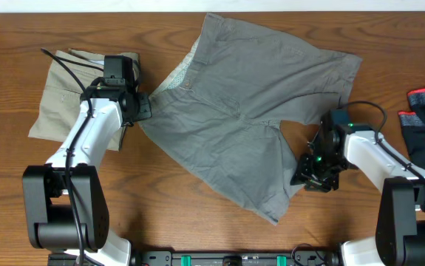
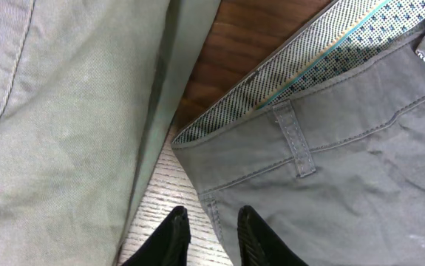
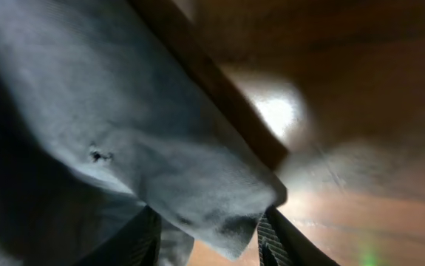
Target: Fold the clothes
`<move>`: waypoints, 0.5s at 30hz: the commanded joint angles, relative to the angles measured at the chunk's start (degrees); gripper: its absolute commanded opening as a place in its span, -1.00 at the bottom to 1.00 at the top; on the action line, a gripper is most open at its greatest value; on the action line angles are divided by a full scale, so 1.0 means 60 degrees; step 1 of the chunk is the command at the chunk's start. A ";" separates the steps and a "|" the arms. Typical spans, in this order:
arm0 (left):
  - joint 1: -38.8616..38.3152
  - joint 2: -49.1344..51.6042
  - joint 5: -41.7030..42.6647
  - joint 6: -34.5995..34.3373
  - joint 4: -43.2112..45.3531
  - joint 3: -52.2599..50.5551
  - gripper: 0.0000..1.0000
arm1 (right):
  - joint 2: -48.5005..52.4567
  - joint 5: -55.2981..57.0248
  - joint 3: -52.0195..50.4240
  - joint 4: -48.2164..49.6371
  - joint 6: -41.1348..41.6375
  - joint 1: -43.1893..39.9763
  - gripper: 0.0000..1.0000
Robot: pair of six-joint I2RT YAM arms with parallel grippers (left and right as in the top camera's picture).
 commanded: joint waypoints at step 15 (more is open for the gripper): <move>-0.0219 0.0138 0.1191 0.0138 0.0328 0.0055 -0.30 | -0.1275 -0.0984 0.0488 0.0208 0.0011 -0.0656 -0.97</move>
